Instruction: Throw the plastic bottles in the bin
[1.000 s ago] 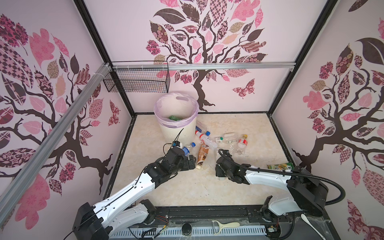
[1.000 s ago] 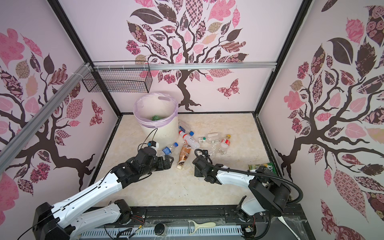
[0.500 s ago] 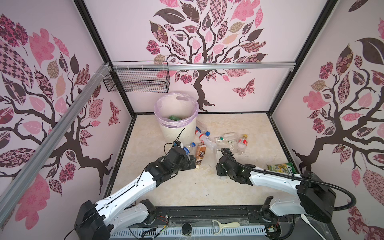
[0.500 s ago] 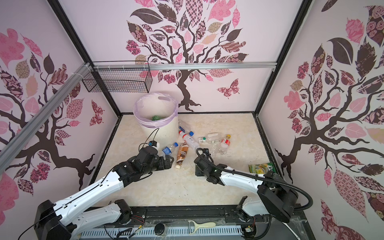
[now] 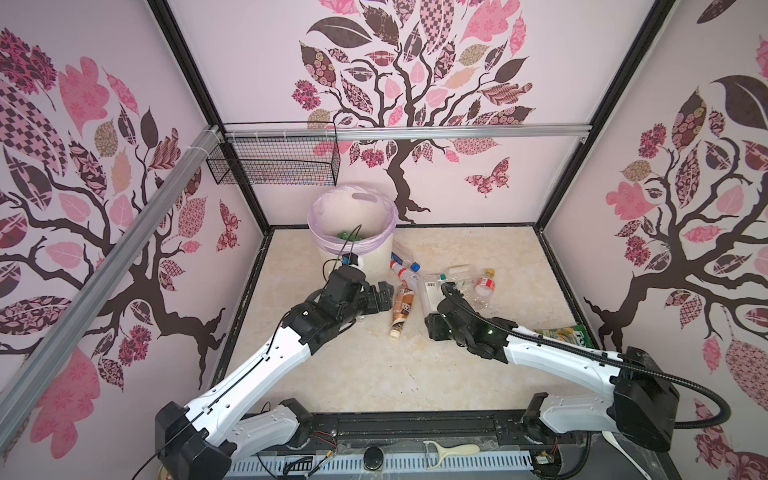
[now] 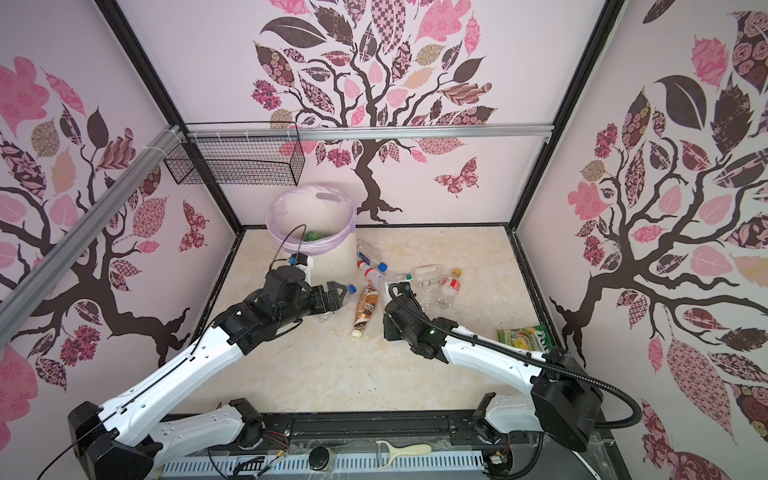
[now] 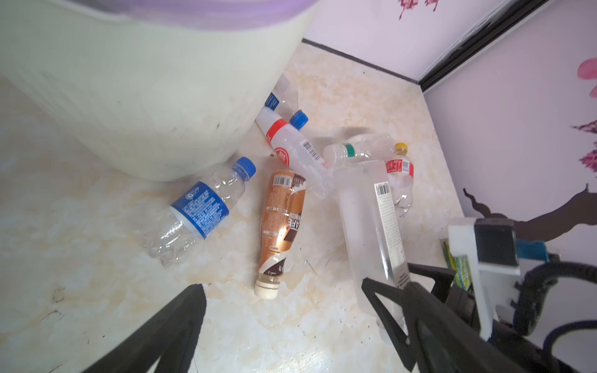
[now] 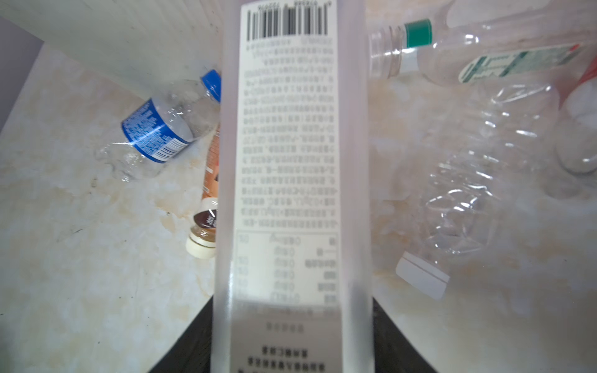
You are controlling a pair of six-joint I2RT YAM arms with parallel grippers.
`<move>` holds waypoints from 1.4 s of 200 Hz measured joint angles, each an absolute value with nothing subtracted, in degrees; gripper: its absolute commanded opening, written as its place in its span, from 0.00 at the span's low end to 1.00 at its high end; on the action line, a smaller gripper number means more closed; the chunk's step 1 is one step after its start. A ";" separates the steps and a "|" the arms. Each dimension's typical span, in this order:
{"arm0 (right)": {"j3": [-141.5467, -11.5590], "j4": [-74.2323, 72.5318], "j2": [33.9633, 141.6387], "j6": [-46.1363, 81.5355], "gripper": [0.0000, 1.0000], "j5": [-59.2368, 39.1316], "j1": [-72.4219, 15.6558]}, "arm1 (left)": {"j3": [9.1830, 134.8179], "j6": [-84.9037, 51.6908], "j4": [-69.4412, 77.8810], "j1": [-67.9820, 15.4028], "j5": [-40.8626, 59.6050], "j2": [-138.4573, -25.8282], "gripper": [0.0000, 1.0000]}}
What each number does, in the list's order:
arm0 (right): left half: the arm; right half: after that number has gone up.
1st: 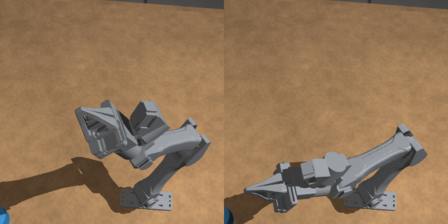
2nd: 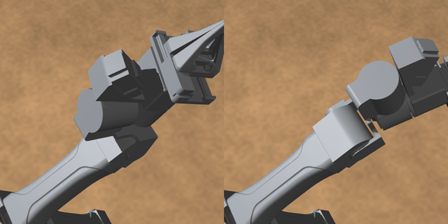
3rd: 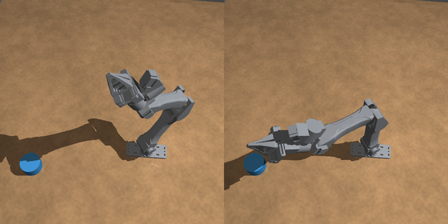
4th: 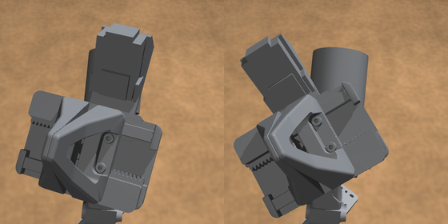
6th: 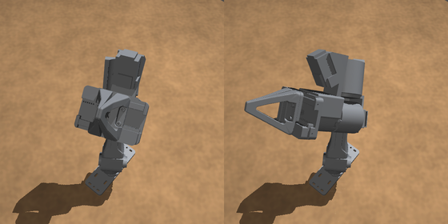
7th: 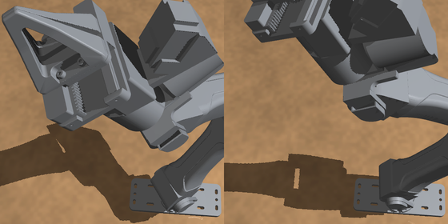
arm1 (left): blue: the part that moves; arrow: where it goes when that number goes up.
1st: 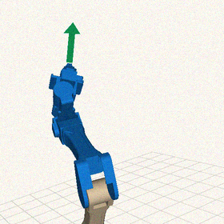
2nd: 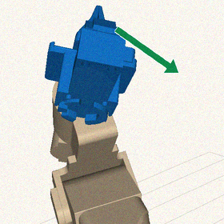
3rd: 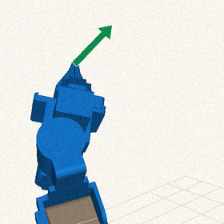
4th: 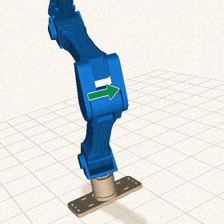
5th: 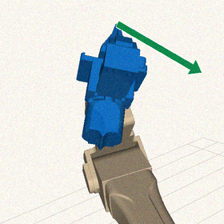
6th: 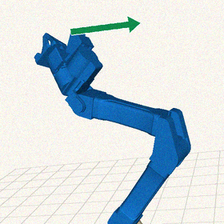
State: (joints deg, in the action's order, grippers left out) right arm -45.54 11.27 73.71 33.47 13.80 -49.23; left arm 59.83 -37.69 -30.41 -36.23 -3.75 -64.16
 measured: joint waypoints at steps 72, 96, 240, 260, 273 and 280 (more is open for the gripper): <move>-51.11 8.34 71.72 30.15 0.52 11.03 -49.23 | 67.40 -38.94 -25.65 -34.48 5.04 -71.29 0.98; -51.96 7.62 71.11 29.89 0.52 9.72 -49.25 | 68.95 -39.94 -23.75 -34.48 7.22 -73.45 0.98; -53.32 2.35 67.02 30.65 0.52 3.73 -49.32 | 74.96 -44.47 -18.57 -34.50 10.70 -81.49 0.90; -53.32 2.28 66.76 30.63 0.52 3.18 -49.32 | 75.29 -45.04 -18.11 -34.72 10.98 -81.97 0.84; -53.32 2.17 66.74 30.61 0.52 2.96 -49.32 | 76.16 -45.10 -17.98 -35.05 10.94 -82.59 0.80; -53.32 2.02 66.72 30.61 0.52 2.79 -49.32 | 76.64 -45.10 -17.89 -35.24 10.94 -82.91 0.76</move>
State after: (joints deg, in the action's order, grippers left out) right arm -53.32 2.02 66.72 30.61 2.79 -49.32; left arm 76.64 -45.10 -17.89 -35.24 10.94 -82.91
